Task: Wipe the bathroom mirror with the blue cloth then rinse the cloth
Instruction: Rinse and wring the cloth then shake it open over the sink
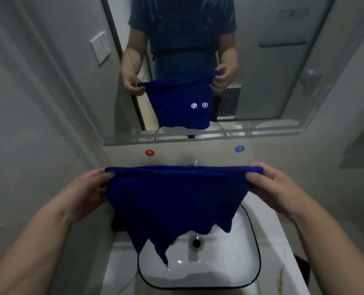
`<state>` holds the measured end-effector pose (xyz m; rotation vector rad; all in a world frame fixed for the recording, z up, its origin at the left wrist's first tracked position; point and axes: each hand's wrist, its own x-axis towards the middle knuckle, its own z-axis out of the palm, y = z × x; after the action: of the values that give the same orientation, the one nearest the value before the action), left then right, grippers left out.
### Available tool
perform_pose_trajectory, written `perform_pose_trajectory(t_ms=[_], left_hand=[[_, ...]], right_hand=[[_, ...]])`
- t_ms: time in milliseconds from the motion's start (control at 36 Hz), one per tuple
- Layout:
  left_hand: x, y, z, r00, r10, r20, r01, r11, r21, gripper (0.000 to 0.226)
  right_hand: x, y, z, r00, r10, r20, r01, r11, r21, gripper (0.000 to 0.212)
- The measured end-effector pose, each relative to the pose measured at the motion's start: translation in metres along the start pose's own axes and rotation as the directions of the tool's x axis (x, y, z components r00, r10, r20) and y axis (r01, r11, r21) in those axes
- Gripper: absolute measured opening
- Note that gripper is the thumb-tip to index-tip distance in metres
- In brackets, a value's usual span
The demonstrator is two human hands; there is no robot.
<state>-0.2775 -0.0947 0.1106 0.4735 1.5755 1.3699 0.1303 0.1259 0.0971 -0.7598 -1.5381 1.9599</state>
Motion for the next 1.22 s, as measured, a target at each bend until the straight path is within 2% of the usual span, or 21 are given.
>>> perform_pose_trajectory(t_ms=[56,83,139,167,250,333,361,417,472,556,639,750,833,861,917,944,1000,1056,1111,1167,1222], left_hand=[[0.004,-0.009,0.016,0.997,-0.058,-0.053,0.054,0.996,-0.074,0.035],[0.005,-0.014,0.024,0.993,-0.09,-0.079,0.084,0.993,-0.08,0.023],[0.007,-0.023,0.04,0.978,-0.118,-0.17,0.112,0.993,-0.044,0.013],[0.006,-0.027,0.049,0.973,-0.109,-0.202,0.112,0.994,0.003,0.013],[-0.01,-0.032,0.087,0.978,-0.041,-0.202,0.072,0.986,0.151,0.014],[-0.029,-0.036,0.129,0.997,0.021,-0.08,-0.01,0.991,0.134,0.012],[-0.033,-0.039,0.14,0.999,0.036,-0.031,-0.032,0.993,0.117,0.013],[-0.04,-0.04,0.158,0.997,0.069,0.038,-0.072,0.991,0.111,0.018],[-0.045,-0.038,0.167,0.99,0.12,0.075,-0.129,0.982,0.139,0.029],[-0.048,-0.038,0.164,0.967,0.181,0.181,-0.223,0.944,0.245,0.043],[-0.046,-0.038,0.156,0.953,0.22,0.209,-0.279,0.904,0.325,0.035],[-0.049,-0.028,0.159,0.949,0.233,0.211,-0.295,0.894,0.338,0.021],[-0.056,-0.015,0.159,0.96,0.193,0.201,-0.243,0.933,0.265,0.018],[-0.058,-0.01,0.158,0.961,0.177,0.21,-0.219,0.956,0.194,0.017],[-0.063,0.0,0.155,0.956,0.185,0.229,-0.213,0.971,0.105,0.024],[-0.066,0.005,0.155,0.953,0.189,0.238,-0.214,0.973,0.084,0.027],[-0.07,0.012,0.155,0.95,0.208,0.232,-0.223,0.974,0.036,0.018],[-0.065,0.017,0.155,0.973,0.172,0.155,-0.168,0.985,-0.037,0.013],[-0.053,0.017,0.153,0.997,0.075,0.005,-0.074,0.989,-0.127,0.017],[-0.048,0.015,0.149,0.994,0.084,-0.068,-0.087,0.995,-0.04,0.011],[-0.047,0.012,0.145,0.985,0.171,0.002,-0.171,0.981,0.089,0.017]], right_hand=[[0.003,-0.001,0.015,0.993,0.043,-0.106,-0.018,0.974,0.225,0.031],[0.006,-0.001,0.023,0.975,0.086,-0.206,-0.035,0.97,0.239,0.026],[0.012,-0.001,0.039,0.905,0.144,-0.401,-0.115,0.989,0.096,0.016],[0.015,0.0,0.046,0.867,0.152,-0.475,-0.17,0.985,0.005,0.02],[0.014,-0.005,0.075,0.823,0.093,-0.561,-0.237,0.953,-0.189,0.025],[0.005,-0.01,0.111,0.878,-0.044,-0.477,-0.17,0.902,-0.396,0.018],[0.003,-0.008,0.122,0.904,-0.036,-0.427,-0.161,0.894,-0.418,0.013],[-0.003,-0.003,0.141,0.956,0.074,-0.283,-0.181,0.911,-0.372,0.004],[-0.007,0.003,0.147,0.983,0.114,-0.145,-0.159,0.92,-0.357,0.027],[-0.011,0.005,0.137,0.997,0.08,0.02,-0.061,0.883,-0.465,0.06],[-0.011,0.003,0.12,0.992,0.052,0.116,0.016,0.852,-0.523,0.07],[-0.009,0.006,0.102,0.991,-0.092,-0.101,0.029,0.863,-0.504,0.063],[-0.003,0.016,0.094,0.972,-0.106,-0.212,-0.002,0.892,-0.452,0.037],[-0.002,0.02,0.092,0.977,-0.051,-0.205,-0.044,0.9,-0.434,0.034],[-0.003,0.024,0.088,0.987,0.073,-0.14,-0.127,0.895,-0.427,0.057],[-0.004,0.025,0.085,0.988,0.115,-0.099,-0.146,0.905,-0.401,0.059],[-0.009,0.021,0.085,0.991,0.136,-0.003,-0.129,0.933,-0.335,0.043],[-0.014,0.016,0.088,0.994,0.109,0.006,-0.105,0.967,-0.23,0.038],[-0.016,0.011,0.087,0.998,0.037,-0.055,-0.042,0.995,-0.093,0.035],[-0.017,0.002,0.086,0.99,-0.061,-0.129,0.056,0.998,-0.042,0.03],[-0.016,-0.008,0.085,0.98,-0.15,-0.133,0.132,0.983,-0.13,0.023]])
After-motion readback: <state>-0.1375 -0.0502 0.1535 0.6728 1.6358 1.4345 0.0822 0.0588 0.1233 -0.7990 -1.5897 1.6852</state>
